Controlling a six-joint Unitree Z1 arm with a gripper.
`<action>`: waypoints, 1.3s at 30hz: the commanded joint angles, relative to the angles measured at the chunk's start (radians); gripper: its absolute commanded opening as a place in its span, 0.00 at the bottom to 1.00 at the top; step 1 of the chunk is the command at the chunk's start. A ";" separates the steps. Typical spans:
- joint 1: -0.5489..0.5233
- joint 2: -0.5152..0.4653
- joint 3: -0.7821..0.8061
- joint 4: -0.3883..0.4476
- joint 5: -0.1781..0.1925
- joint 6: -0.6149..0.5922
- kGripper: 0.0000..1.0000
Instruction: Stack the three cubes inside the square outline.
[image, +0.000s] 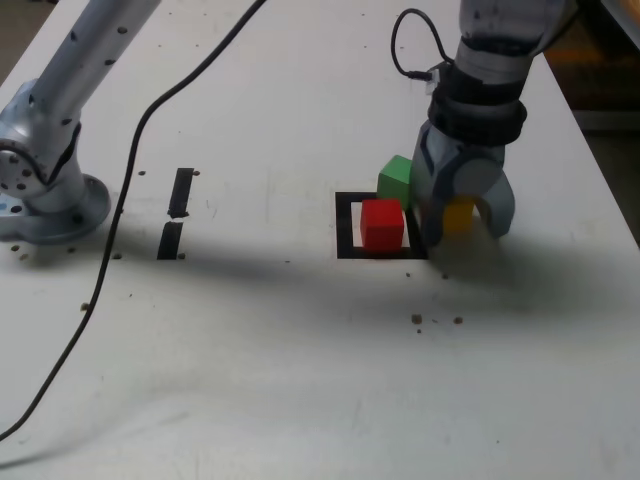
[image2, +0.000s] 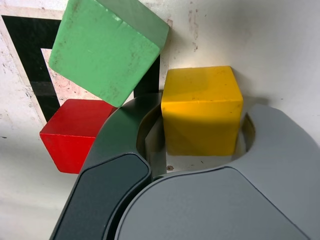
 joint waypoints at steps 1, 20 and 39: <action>0.003 0.000 0.000 -0.001 0.004 0.001 0.17; -0.068 -0.125 -0.090 0.118 0.091 -0.009 0.15; -0.155 -0.301 0.206 0.056 0.076 -0.071 0.15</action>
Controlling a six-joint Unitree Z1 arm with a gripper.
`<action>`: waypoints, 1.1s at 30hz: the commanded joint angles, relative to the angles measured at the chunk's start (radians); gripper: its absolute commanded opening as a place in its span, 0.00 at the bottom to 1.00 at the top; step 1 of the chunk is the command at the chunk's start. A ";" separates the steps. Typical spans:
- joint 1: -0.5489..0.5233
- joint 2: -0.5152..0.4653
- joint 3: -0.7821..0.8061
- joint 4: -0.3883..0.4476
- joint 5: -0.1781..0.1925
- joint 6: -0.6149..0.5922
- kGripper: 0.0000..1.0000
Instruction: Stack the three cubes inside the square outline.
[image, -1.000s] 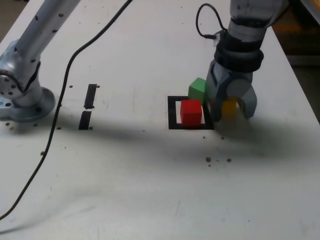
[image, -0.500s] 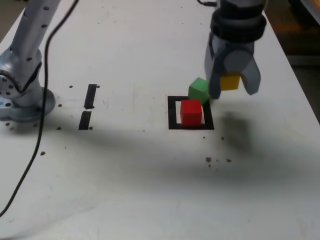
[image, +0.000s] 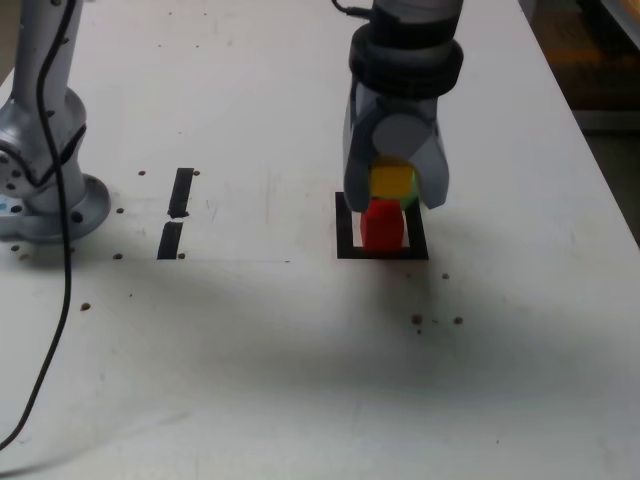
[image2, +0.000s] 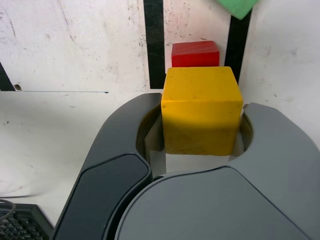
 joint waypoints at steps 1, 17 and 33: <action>-0.004 -0.014 0.025 -0.022 -0.004 -0.004 0.15; -0.009 0.003 0.097 -0.121 -0.039 -0.004 0.16; -0.009 0.007 0.119 -0.144 -0.048 -0.003 0.19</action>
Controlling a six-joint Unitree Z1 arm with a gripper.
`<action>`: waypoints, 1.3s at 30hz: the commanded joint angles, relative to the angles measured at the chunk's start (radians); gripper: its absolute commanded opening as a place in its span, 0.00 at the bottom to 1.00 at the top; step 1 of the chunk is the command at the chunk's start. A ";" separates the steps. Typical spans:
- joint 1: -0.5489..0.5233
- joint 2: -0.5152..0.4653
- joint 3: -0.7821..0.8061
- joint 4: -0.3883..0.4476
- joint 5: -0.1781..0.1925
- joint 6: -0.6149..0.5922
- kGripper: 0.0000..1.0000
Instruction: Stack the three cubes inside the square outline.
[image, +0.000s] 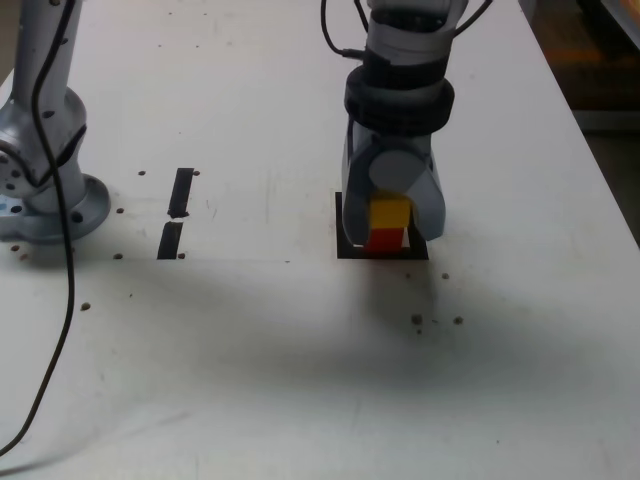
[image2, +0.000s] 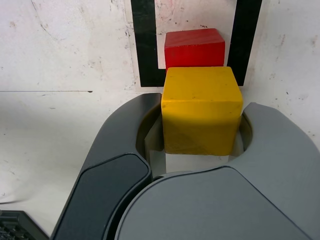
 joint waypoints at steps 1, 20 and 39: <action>-0.003 0.002 0.003 -0.003 -0.001 0.000 0.20; 0.000 0.008 0.005 -0.004 -0.001 0.006 0.31; 0.012 0.005 0.018 0.003 0.022 0.010 0.35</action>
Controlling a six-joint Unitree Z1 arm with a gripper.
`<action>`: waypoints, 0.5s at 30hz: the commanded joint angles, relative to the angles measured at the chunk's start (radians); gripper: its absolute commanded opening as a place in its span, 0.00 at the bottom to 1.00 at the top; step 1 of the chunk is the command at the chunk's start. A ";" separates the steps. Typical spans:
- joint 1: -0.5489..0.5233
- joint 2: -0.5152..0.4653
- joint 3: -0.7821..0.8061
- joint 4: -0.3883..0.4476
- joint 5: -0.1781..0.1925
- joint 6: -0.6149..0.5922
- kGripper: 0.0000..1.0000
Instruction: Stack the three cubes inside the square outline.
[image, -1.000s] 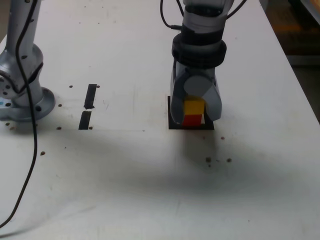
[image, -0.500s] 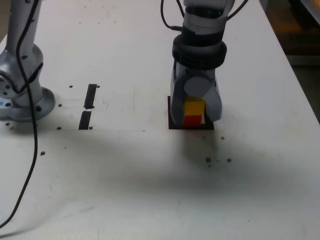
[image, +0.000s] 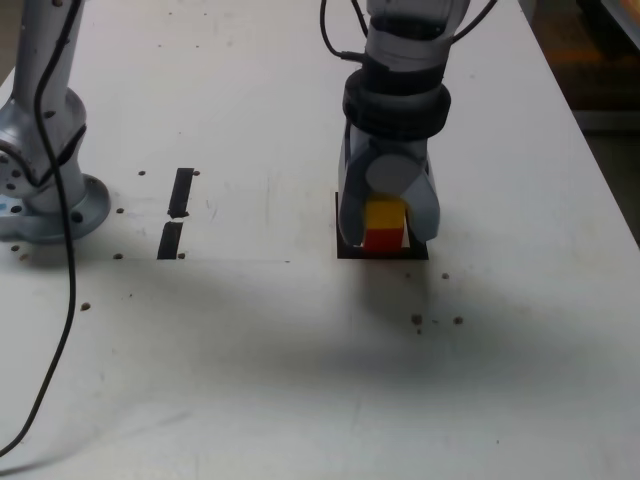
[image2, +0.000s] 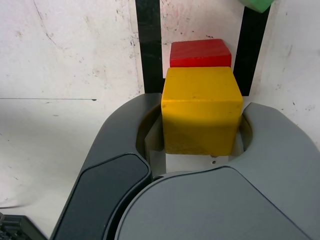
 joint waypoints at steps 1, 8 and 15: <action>0.004 -0.008 0.005 0.002 0.005 0.002 0.35; 0.011 -0.017 0.016 0.001 0.009 0.003 0.38; 0.011 -0.017 0.012 0.002 0.007 0.004 0.54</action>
